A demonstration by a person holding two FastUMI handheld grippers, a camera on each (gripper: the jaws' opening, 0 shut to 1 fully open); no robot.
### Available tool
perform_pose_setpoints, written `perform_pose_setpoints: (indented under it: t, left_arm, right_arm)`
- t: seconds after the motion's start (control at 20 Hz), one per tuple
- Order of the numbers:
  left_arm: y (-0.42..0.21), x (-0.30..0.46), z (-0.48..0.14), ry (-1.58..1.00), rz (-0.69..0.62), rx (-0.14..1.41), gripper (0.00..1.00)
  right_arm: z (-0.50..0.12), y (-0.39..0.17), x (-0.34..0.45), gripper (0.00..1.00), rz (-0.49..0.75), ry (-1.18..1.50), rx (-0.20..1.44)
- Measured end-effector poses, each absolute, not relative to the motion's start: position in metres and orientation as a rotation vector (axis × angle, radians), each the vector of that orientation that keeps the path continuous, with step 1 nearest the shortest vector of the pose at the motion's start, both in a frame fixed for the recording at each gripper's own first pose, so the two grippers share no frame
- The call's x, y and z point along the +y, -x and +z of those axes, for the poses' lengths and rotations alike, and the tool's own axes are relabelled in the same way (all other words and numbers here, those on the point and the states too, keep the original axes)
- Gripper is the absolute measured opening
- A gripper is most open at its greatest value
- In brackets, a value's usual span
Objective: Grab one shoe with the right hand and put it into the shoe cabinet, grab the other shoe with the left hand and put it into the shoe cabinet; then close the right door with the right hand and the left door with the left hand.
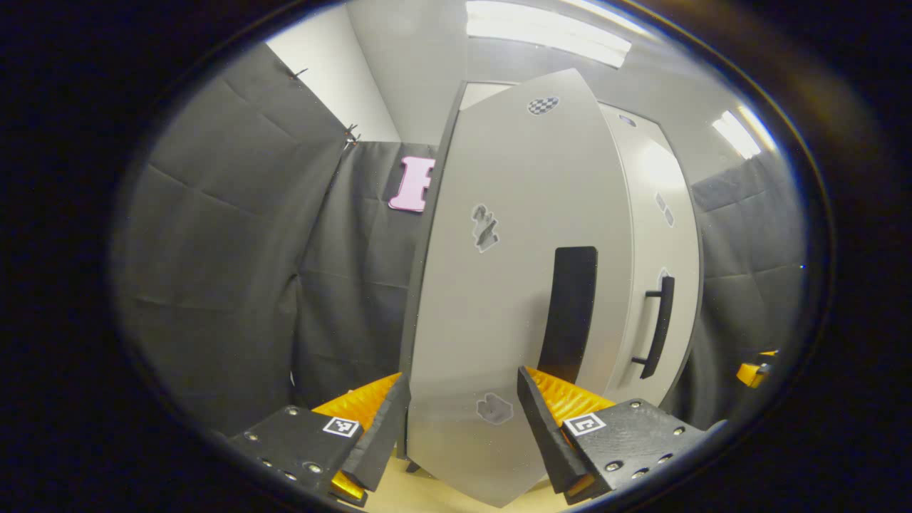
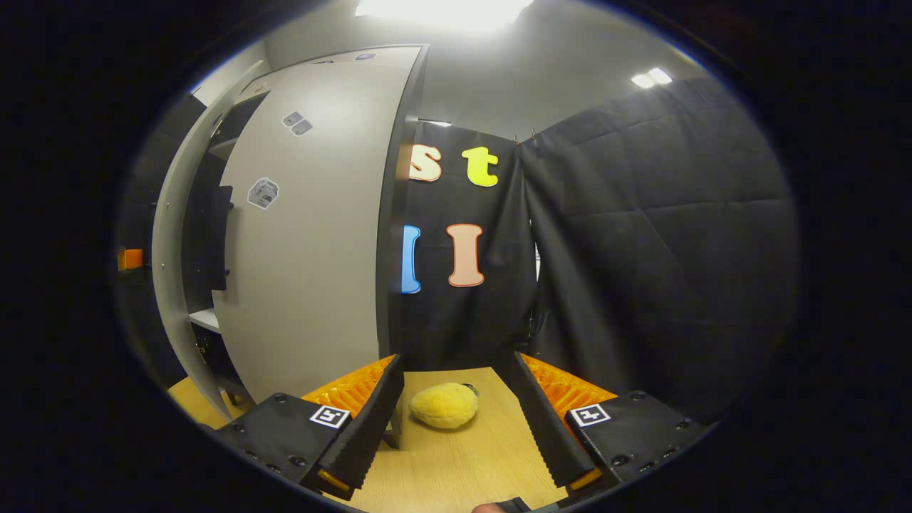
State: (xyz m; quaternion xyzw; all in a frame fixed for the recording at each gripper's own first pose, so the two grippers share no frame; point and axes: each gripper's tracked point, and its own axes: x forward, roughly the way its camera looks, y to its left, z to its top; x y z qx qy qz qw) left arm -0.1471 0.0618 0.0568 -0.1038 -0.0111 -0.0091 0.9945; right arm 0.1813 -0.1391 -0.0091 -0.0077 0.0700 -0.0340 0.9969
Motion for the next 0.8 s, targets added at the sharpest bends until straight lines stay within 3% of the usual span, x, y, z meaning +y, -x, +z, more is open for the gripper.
perform_pose_setpoints:
  t: [0.05,0.1,0.45,0.75,0.8]
  left_arm:
    - [0.143,0.060,0.058,0.205,-0.007,-0.025,0.94]
    - [0.138,0.055,0.058,0.199,0.004,-0.032,0.87]
    - [0.125,0.044,0.056,0.129,0.038,-0.054,0.87]
    - [0.161,0.061,0.056,0.103,0.041,-0.043,0.92]
    - [0.169,0.064,0.056,0.094,0.040,-0.040,0.87]
  right_arm:
    - [-0.012,-0.180,-0.141,0.96,-0.067,0.012,0.148]
    - [-0.014,-0.178,-0.143,0.96,-0.062,0.009,0.152]
    - [-0.022,-0.172,-0.139,0.96,0.014,-0.015,0.166]
    - [-0.006,-0.148,-0.125,0.96,0.056,-0.044,0.120]
    - [-0.004,-0.143,-0.120,0.96,0.061,-0.047,0.116]
